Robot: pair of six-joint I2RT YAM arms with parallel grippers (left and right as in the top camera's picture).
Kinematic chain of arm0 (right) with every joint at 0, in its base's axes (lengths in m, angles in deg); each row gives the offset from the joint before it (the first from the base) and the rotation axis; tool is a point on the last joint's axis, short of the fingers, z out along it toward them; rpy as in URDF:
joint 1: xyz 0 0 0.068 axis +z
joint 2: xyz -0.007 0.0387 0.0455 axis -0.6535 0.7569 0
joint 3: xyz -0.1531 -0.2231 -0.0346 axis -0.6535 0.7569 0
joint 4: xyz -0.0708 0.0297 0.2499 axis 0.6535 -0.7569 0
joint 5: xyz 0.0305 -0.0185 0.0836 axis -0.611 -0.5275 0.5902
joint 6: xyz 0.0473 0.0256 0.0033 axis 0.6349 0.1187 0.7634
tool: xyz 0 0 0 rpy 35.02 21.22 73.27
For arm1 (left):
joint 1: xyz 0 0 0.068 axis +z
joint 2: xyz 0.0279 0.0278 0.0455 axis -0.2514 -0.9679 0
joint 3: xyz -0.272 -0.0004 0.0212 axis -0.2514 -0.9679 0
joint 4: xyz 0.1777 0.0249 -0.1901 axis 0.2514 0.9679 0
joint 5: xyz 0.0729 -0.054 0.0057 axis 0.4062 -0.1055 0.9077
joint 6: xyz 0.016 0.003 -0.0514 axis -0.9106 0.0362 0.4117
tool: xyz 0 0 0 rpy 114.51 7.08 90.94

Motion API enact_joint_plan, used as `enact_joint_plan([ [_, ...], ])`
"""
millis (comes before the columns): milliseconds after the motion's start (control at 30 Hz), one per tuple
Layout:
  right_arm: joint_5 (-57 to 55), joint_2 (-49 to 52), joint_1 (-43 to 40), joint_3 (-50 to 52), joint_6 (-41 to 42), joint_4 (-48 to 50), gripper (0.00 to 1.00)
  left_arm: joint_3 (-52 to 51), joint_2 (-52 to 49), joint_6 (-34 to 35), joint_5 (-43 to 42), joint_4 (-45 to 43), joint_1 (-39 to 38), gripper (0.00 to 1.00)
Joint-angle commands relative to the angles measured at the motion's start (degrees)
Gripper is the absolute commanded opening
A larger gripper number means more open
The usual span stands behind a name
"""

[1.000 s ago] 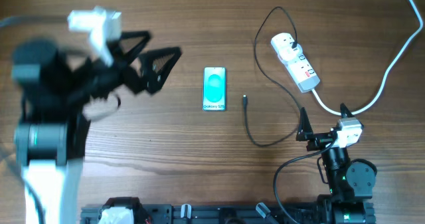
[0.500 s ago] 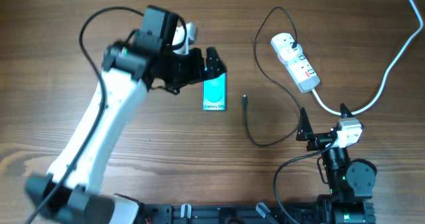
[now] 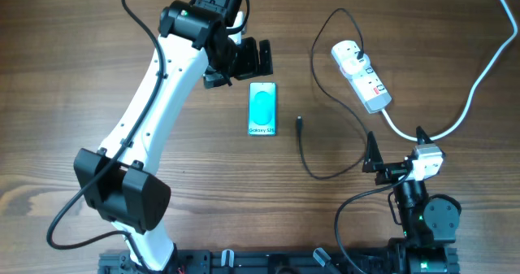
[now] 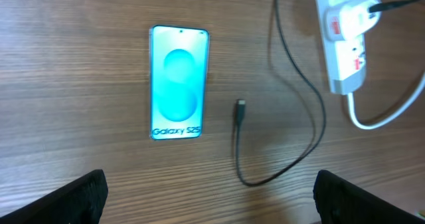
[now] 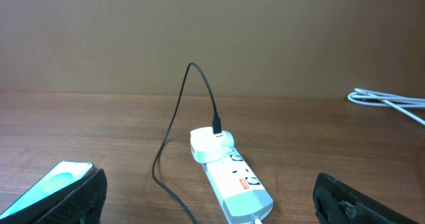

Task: Plug charger to phone and switch on socket
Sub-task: 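Move the left gripper forward over the Galaxy S25 phone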

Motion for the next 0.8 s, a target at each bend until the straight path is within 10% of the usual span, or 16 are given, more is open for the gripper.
enact_joint_plan([
  [0, -0.96, -0.31, 0.28, 0.07, 0.72, 0.26, 1.00, 0.17, -1.81, 0.39, 2.54, -1.57, -2.27, 1.00],
  [767, -0.96, -0.31, 0.28, 0.07, 0.70, 0.28, 1.00, -0.61, -11.93, 5.55, 6.54, -13.11, -5.53, 1.00],
])
